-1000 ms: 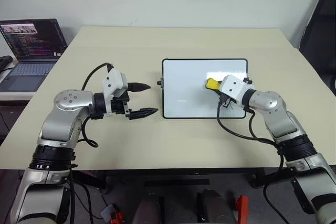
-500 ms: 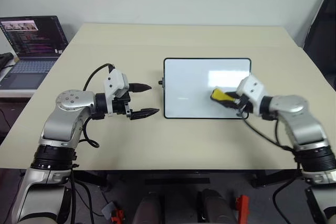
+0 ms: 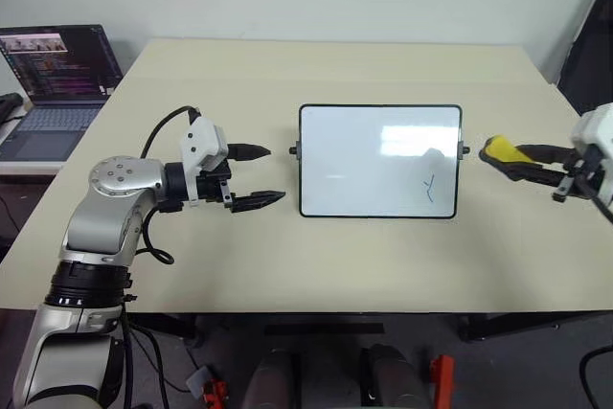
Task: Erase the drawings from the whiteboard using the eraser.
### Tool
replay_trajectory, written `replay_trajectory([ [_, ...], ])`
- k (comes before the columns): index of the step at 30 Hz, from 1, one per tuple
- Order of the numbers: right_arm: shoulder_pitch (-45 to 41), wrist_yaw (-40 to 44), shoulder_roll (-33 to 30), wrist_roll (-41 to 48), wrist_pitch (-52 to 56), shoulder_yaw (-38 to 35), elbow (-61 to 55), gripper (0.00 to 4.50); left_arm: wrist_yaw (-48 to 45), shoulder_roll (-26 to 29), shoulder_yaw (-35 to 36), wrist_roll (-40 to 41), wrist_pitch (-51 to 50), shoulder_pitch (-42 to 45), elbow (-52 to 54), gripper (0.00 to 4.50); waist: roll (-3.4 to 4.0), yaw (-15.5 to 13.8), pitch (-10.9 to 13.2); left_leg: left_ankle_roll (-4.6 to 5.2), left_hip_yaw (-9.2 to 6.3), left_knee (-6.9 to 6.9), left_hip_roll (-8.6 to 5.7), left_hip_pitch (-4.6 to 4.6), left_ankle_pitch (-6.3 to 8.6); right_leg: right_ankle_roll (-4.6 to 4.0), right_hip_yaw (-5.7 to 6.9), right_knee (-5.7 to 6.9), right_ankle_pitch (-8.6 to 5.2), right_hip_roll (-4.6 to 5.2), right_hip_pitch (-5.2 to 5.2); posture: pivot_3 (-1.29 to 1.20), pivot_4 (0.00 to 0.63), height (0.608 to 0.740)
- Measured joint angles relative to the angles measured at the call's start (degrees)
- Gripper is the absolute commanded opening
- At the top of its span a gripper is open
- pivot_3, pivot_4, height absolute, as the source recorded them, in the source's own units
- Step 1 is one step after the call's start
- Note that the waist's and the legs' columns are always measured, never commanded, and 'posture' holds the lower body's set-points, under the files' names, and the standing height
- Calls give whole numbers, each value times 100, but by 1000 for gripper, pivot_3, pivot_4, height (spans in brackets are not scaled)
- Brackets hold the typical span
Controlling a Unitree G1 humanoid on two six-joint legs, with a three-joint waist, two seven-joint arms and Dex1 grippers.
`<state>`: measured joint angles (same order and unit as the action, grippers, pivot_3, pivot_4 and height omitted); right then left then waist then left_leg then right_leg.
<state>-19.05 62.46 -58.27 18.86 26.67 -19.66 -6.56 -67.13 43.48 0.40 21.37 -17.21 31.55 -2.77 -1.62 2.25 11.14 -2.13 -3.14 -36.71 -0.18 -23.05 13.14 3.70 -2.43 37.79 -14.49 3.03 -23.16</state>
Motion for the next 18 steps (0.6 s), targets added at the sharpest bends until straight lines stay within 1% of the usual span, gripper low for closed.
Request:
replay_trajectory([
  [6,16,-81,63,25,-10,279,-25,808,1,-4,-7,-2,0,1,-1,4500,-1,3,1,0,3,-2,-3,0,0,1,-4,3,0,1,0,0,150,740],
  [13,43,-112,60,25,-15,309,-41,808,1,-4,-7,-2,0,0,-1,4500,-1,-34,1,0,1,-2,-4,-2,0,1,-3,2,0,2,0,0,150,740],
  [18,489,-90,0,-17,-8,453,-82,808,5,-6,-7,0,-3,-14,4,4500,-2,-47,1,0,1,-2,-4,-2,0,1,-3,3,0,2,0,0,150,740],
])
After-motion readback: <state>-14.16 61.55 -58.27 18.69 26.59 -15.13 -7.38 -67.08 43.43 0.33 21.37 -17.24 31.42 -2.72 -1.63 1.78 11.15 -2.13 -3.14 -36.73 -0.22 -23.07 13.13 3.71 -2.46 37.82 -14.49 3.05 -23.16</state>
